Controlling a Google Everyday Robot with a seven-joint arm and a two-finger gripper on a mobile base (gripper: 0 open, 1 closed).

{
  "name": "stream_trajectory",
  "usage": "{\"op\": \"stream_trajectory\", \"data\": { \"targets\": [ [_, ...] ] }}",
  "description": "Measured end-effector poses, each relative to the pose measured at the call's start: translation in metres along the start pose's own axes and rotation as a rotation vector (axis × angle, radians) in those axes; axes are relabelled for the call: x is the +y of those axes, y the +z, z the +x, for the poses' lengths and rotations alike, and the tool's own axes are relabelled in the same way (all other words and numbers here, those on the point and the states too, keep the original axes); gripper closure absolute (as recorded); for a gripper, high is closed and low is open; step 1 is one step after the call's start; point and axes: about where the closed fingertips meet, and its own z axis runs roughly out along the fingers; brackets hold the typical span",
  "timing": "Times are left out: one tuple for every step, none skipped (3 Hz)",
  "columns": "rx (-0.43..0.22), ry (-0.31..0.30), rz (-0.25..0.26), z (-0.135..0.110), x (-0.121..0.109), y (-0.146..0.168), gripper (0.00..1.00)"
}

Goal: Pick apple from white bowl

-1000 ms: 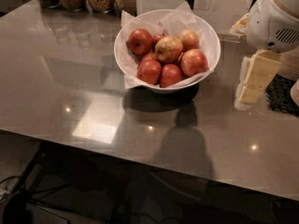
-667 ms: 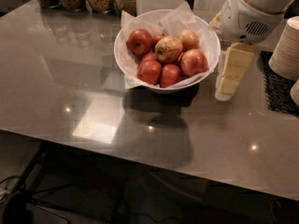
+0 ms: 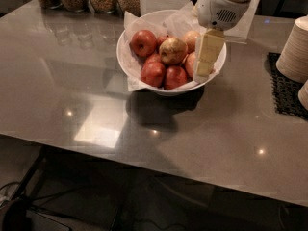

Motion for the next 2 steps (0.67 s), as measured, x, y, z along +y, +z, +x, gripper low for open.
{"op": "stream_trajectory", "data": {
  "targets": [
    [0.000,0.000,0.000,0.000,0.000,0.000,0.00],
    [-0.067,-0.037,0.049,-0.013,-0.068,0.003,0.00]
  ]
}}
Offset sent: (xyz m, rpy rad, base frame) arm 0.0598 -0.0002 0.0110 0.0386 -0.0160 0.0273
